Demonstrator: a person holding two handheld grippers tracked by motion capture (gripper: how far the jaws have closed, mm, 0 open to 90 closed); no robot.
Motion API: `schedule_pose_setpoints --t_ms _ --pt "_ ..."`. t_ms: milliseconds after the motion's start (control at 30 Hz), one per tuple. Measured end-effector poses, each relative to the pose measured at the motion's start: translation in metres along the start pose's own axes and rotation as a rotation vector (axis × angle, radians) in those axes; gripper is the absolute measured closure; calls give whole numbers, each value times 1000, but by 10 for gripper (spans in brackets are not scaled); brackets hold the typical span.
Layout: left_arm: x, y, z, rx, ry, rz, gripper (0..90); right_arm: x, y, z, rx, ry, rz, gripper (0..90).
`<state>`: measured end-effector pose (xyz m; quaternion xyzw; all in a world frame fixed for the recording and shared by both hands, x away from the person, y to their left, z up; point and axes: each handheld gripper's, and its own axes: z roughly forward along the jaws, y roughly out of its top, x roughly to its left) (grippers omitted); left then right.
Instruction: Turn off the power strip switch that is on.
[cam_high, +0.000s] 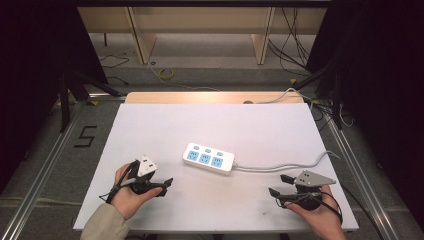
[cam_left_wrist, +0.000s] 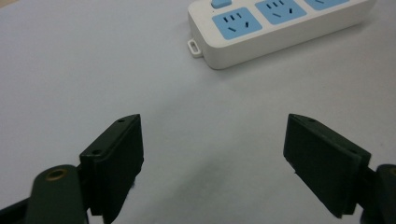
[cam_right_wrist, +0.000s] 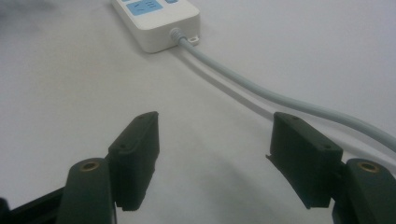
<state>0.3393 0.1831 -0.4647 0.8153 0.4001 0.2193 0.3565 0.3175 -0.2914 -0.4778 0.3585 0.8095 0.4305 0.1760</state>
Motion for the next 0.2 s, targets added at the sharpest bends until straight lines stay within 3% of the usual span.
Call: schedule_pose_setpoints --t_ms 200 --pt "3 -8 0 -8 34 -9 168 0 0 -1 -5 -3 4 338"
